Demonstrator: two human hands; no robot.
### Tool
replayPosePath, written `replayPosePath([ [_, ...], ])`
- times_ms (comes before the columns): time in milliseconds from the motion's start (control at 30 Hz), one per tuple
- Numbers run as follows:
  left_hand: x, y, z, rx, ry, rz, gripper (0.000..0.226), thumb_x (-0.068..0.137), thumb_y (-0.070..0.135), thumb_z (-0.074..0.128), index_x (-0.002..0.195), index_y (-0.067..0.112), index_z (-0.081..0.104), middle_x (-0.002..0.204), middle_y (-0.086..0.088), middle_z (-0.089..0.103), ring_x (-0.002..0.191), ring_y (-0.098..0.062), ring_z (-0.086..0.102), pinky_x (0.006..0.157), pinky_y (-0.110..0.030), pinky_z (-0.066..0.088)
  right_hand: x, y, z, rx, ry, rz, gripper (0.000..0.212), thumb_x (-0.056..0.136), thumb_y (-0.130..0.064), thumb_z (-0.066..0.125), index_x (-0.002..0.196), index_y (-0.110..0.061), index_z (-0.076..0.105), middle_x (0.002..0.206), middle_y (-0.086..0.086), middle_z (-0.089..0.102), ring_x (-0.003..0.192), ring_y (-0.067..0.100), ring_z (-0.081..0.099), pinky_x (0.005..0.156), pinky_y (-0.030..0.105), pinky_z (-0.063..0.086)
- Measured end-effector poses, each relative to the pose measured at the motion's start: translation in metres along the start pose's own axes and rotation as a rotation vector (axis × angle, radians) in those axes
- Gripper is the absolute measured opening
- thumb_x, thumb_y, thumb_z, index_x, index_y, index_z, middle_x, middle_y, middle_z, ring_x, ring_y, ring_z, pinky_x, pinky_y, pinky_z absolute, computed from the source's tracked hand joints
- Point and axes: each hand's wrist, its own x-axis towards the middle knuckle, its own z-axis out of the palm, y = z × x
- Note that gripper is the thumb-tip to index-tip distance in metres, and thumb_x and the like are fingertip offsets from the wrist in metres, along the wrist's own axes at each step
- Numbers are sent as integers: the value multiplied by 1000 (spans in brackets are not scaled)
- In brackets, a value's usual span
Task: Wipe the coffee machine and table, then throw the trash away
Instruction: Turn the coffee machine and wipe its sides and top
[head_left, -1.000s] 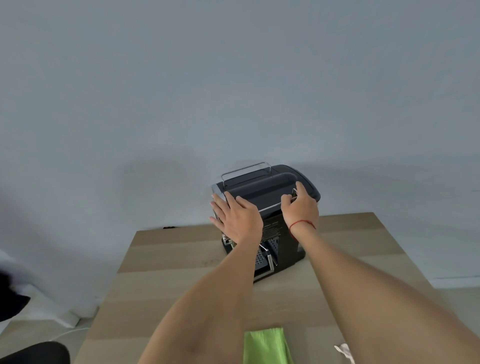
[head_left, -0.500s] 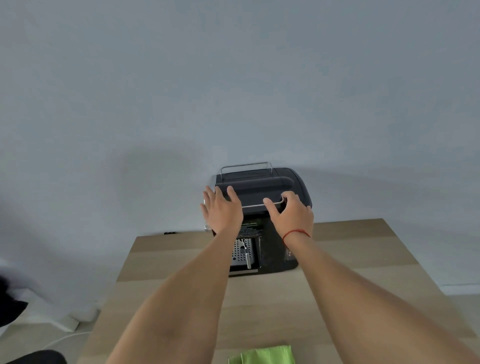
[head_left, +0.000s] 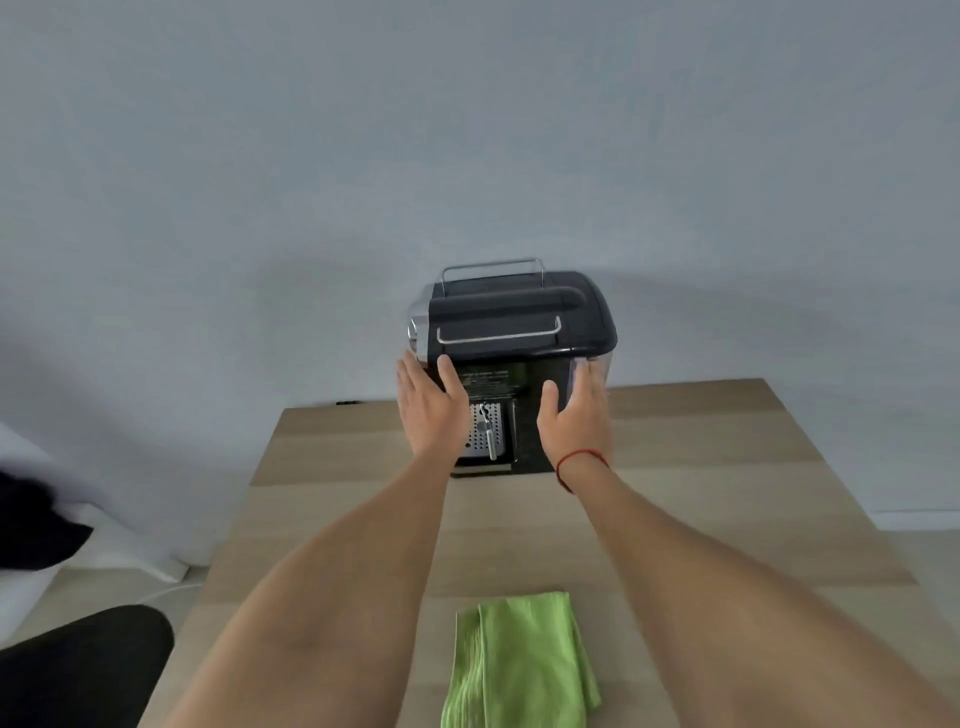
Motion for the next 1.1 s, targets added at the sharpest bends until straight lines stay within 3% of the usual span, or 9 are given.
replayPosePath([
  [167, -61, -67, 9, 323, -297, -241, 54, 96, 42, 40, 139, 9, 42, 137, -13, 51, 126, -31, 48, 103, -42, 42, -63, 55, 15, -155, -305, 268, 53, 92, -34, 47, 138, -8, 39, 145, 12, 40, 129, 31, 44, 103, 42, 38],
  [333, -120, -117, 17, 419, -598, -535, 58, 78, 36, 63, 124, 1, 52, 110, -9, 60, 101, -27, 64, 85, -37, 56, -115, 96, 30, -244, -570, 558, 57, 79, -41, 58, 129, -14, 49, 130, 11, 54, 119, 31, 54, 100, 42, 46],
  [467, -146, -144, 14, 502, -710, -627, 67, 65, 37, 78, 117, 2, 54, 106, -7, 59, 93, -23, 63, 75, -30, 56, -146, 116, 37, -372, -714, 635, 59, 68, -43, 67, 120, -16, 60, 120, 5, 65, 109, 25, 63, 91, 34, 52],
  [567, -158, -156, 18, 538, -775, -660, 76, 68, 32, 82, 128, 0, 47, 121, -12, 56, 99, -26, 62, 78, -31, 55, -161, 123, 40, -418, -764, 637, 69, 70, -35, 75, 129, -12, 47, 127, 6, 59, 117, 26, 59, 94, 34, 49],
  [633, -164, -156, 22, 543, -789, -639, 66, 75, 24, 77, 128, 0, 45, 125, -13, 53, 103, -27, 59, 85, -34, 55, -168, 127, 45, -399, -771, 628, 65, 75, -25, 73, 131, -10, 42, 125, 7, 58, 116, 26, 58, 94, 34, 48],
  [767, -167, -147, 26, 518, -786, -556, 55, 76, 38, 56, 122, 8, 54, 120, -8, 59, 110, -27, 58, 97, -42, 48, -165, 122, 49, -215, -779, 603, 30, 78, -23, 64, 104, -10, 57, 87, 2, 57, 80, 21, 58, 70, 29, 51],
  [900, -141, -116, 25, 219, -640, -508, 45, 88, 37, 49, 122, 8, 56, 117, -10, 62, 104, -26, 59, 92, -38, 49, -131, 93, 40, 82, -586, 566, 36, 76, -30, 63, 106, -11, 60, 105, 8, 65, 95, 27, 63, 75, 30, 49],
  [1000, -110, -74, 17, -37, -514, -425, 20, 85, 22, 56, 101, 13, 63, 104, -9, 67, 98, -27, 64, 87, -38, 55, -95, 61, 23, 179, -416, 517, 36, 78, -21, 57, 112, -9, 60, 113, 11, 63, 104, 31, 61, 84, 32, 48],
  [1100, -83, -22, 4, -226, -468, -378, 6, 85, 19, 54, 82, 19, 58, 82, -4, 64, 80, -24, 62, 75, -32, 53, -62, 26, -2, 321, -285, 450, 23, 80, -15, 55, 101, -10, 62, 105, 11, 65, 99, 31, 61, 85, 33, 48],
])
